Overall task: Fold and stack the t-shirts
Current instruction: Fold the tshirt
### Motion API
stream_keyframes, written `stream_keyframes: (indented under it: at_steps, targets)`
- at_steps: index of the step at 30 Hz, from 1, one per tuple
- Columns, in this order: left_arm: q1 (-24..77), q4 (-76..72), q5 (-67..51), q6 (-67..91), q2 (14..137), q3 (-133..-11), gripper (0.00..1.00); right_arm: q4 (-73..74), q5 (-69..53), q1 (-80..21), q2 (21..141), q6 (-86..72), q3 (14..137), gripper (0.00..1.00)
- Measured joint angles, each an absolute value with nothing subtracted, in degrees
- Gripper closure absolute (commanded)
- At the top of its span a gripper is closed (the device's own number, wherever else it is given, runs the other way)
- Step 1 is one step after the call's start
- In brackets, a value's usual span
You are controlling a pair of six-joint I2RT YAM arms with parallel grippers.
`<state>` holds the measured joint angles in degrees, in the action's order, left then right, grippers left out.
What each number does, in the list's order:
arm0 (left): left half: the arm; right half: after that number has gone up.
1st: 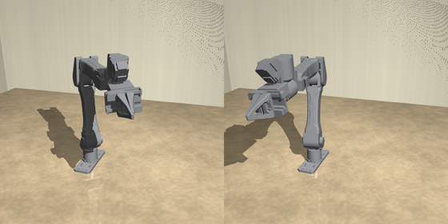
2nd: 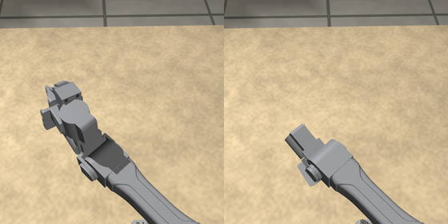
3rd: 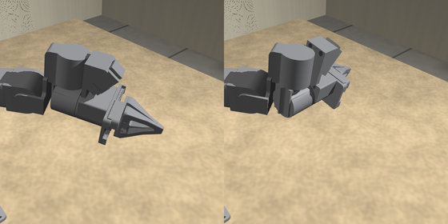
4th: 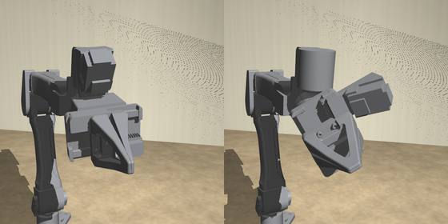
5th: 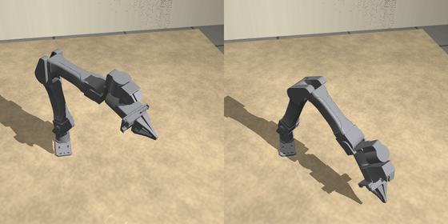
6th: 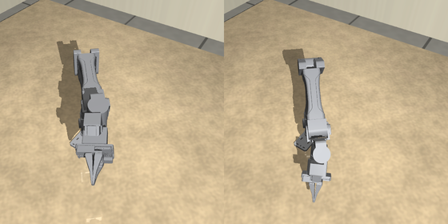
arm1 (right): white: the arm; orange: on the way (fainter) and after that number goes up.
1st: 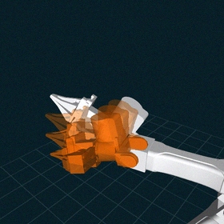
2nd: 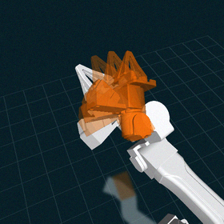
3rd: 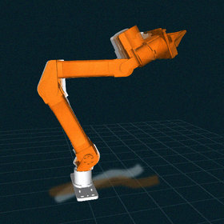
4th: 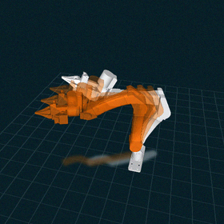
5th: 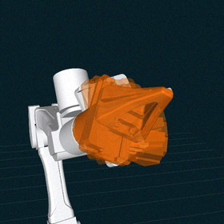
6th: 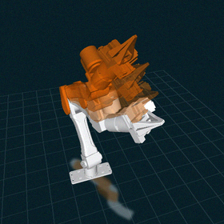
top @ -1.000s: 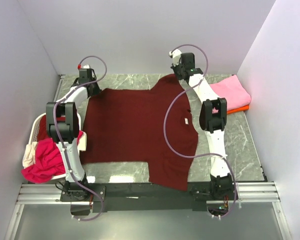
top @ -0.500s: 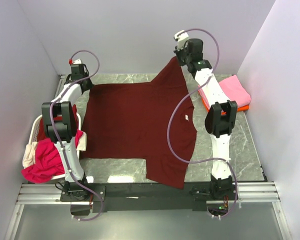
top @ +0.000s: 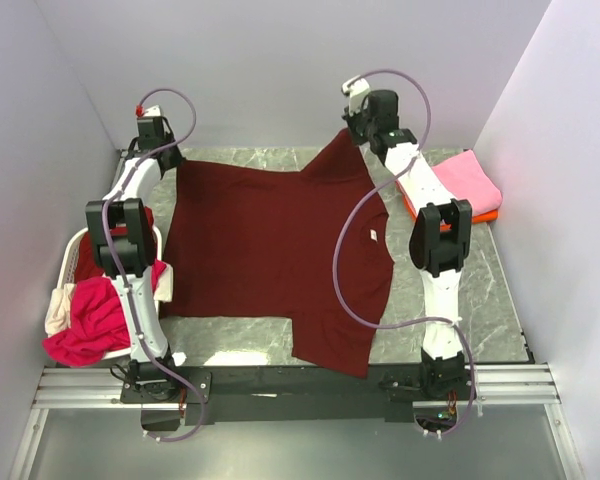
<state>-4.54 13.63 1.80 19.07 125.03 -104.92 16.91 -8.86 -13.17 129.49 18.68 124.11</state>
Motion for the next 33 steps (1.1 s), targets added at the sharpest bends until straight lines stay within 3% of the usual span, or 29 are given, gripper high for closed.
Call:
stream_keyframes:
  at_steps: [13,21,33]
  targets:
    - [-4.8,13.9,0.5,18.1,130.3,-106.7,1.0,13.4,-12.1,-13.3,111.8,18.6,99.9,1.0]
    - [-6.2,11.7,-0.2,18.1,127.6,-99.2,1.0,9.8,-14.6,-13.3,102.0,18.2,92.3,1.0]
    - [-7.2,9.9,-0.7,18.1,123.9,-95.9,1.0,10.3,-17.2,-13.4,96.9,17.6,82.0,1.0]
